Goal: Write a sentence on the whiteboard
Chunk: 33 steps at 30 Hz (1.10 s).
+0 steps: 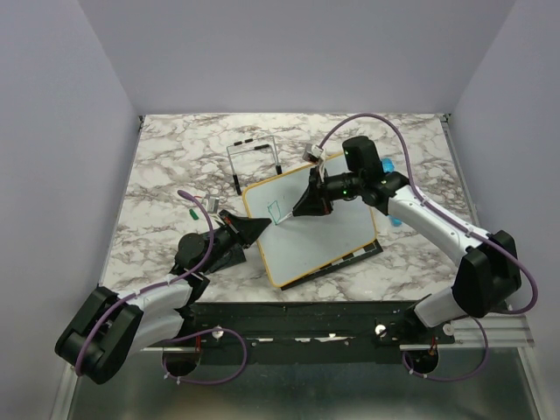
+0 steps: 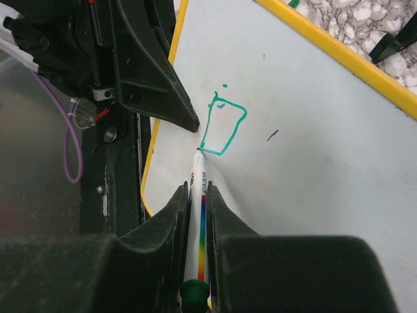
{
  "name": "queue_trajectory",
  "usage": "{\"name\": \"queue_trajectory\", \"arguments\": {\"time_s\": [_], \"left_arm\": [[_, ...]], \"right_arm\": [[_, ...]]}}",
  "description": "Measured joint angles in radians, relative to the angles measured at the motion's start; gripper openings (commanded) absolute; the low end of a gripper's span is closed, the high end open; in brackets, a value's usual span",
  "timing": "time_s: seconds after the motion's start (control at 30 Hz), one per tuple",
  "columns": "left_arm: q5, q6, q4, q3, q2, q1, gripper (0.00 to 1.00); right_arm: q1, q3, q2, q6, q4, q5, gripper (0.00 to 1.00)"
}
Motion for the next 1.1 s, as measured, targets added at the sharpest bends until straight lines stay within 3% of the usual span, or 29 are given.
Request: {"name": "queue_trajectory", "arguments": {"time_s": [0.33,0.67,1.1], "left_arm": [[0.001,0.002,0.008,0.0,0.003,-0.001,0.0],[0.002,0.002,0.016,0.0,0.009,-0.001,0.0],[0.004,0.002,0.018,0.0,0.011,-0.001,0.0]], "right_arm": [[0.006,0.037,0.008,0.017,-0.009,-0.01,0.01],[-0.077,0.037,-0.071,0.014,-0.005,-0.009,0.01],[-0.088,0.035,-0.019,0.014,-0.001,-0.013,0.01]]}}
